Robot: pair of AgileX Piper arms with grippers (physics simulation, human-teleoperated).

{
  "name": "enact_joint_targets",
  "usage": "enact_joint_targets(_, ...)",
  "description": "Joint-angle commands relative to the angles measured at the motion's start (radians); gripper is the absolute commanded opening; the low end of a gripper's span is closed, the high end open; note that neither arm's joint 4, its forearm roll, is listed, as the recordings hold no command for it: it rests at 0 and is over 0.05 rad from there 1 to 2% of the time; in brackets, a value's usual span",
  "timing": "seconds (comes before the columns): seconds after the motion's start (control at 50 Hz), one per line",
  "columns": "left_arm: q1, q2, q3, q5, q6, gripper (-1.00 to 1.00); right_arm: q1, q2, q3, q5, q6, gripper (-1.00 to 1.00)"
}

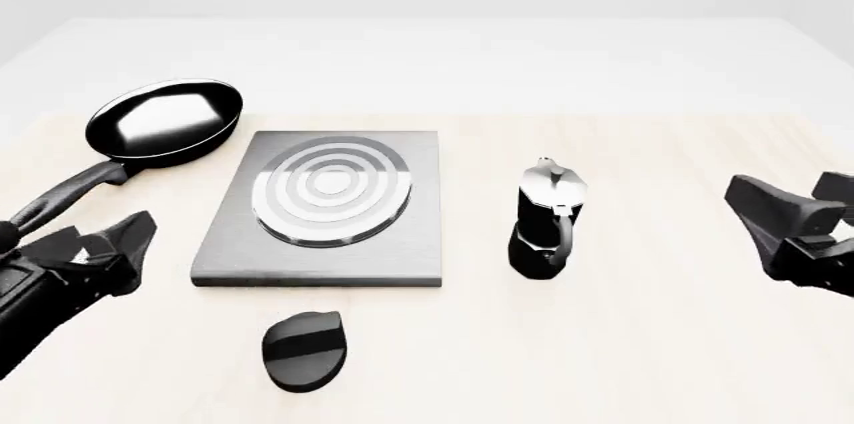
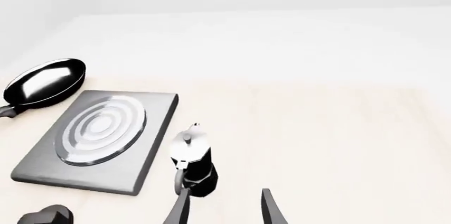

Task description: Turn on the stove and put the moka pot on it.

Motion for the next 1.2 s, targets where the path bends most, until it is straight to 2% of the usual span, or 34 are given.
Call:
enact_joint_targets(0.02, 0.125, -0.516, 0.162, 0.058, 0.090, 1.00, 0.074, 0.129, -0.150, 0.142, 0.025, 1.00)
enact_joint_targets(0.04, 0.111, -0.550, 0.155, 0.089, 0.093, 1.00, 0.079, 0.134, -0.155, 0.144, 0.029, 1.00)
enact_joint_targets(0.06, 0.099, -0.627, 0.149, 0.140, 0.131, 1.00, 0.086, 0.146, -0.164, 0.149, 0.028, 1.00)
enact_joint_targets(0.18, 0.103, -0.643, 0.158, 0.152, 0.120, 1.00, 0.102, 0.182, -0.183, 0.144, 0.033, 1.00)
enact_joint_targets(0.3, 0.103, -0.603, 0.169, 0.114, 0.103, 1.00, 0.131, 0.220, -0.170, 0.113, 0.057, 1.00)
enact_joint_targets(0.48, 0.102, -0.593, 0.170, 0.106, 0.100, 1.00, 0.132, 0.286, -0.124, 0.032, 0.083, 1.00)
enact_joint_targets(0.78, 0.098, -0.540, 0.176, 0.063, 0.104, 1.00, 0.162, 0.438, -0.071, -0.141, 0.108, 1.00)
enact_joint_targets(1.2, 0.094, -0.474, 0.177, 0.010, 0.108, 1.00, 0.201, 0.595, -0.047, -0.288, 0.172, 1.00)
